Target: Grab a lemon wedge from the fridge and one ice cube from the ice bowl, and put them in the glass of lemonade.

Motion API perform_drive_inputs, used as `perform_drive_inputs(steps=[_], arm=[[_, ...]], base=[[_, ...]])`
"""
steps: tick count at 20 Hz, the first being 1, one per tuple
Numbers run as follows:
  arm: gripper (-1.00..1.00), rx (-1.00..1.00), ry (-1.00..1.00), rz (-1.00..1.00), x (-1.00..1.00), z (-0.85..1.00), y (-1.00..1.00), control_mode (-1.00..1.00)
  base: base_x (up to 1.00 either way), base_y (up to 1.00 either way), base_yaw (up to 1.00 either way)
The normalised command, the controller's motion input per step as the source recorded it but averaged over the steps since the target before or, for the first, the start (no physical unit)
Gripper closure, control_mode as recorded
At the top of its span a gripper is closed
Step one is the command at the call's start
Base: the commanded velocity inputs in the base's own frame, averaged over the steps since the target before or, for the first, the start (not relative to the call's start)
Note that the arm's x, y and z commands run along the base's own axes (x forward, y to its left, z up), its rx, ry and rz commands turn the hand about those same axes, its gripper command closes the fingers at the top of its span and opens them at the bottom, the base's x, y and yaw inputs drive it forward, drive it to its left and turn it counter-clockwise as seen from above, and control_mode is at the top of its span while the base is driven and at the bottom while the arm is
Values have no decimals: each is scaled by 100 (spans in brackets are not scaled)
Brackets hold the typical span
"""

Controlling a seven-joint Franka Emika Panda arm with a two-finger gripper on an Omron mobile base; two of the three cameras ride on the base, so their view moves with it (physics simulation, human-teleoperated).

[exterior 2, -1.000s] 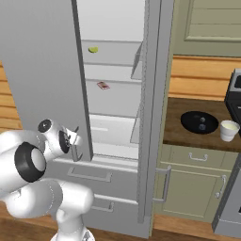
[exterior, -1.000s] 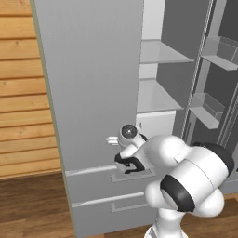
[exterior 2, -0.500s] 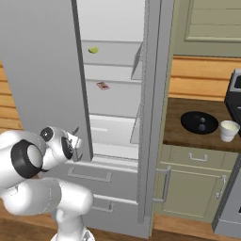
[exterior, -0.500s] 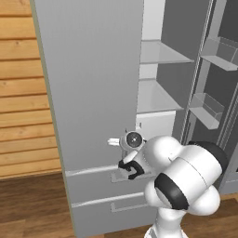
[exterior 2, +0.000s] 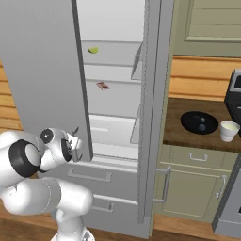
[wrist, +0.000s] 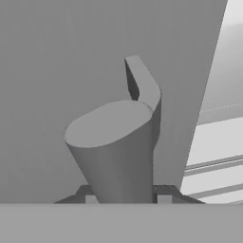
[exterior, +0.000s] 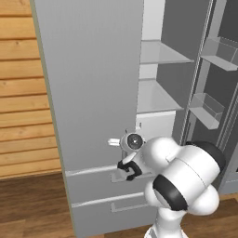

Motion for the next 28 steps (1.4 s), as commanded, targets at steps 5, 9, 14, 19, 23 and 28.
perform_drive_inputs(steps=[5, 9, 14, 19, 23, 28], arm=[[100, 0, 0, 7, 0, 17, 64, -100], [100, 0, 0, 14, -3, 36, 100, -100], [100, -1, 0, 16, -22, 41, 100, -100], [100, -5, 0, 15, -55, 67, 100, -100], [100, -9, 0, 18, -92, 82, 94, -100], [100, -10, -2, 19, -100, 68, 75, -100]], base=[[0, 0, 0], [0, 0, 0], [0, 0, 0], [0, 0, 0], [0, 0, 0], [0, 0, 0]])
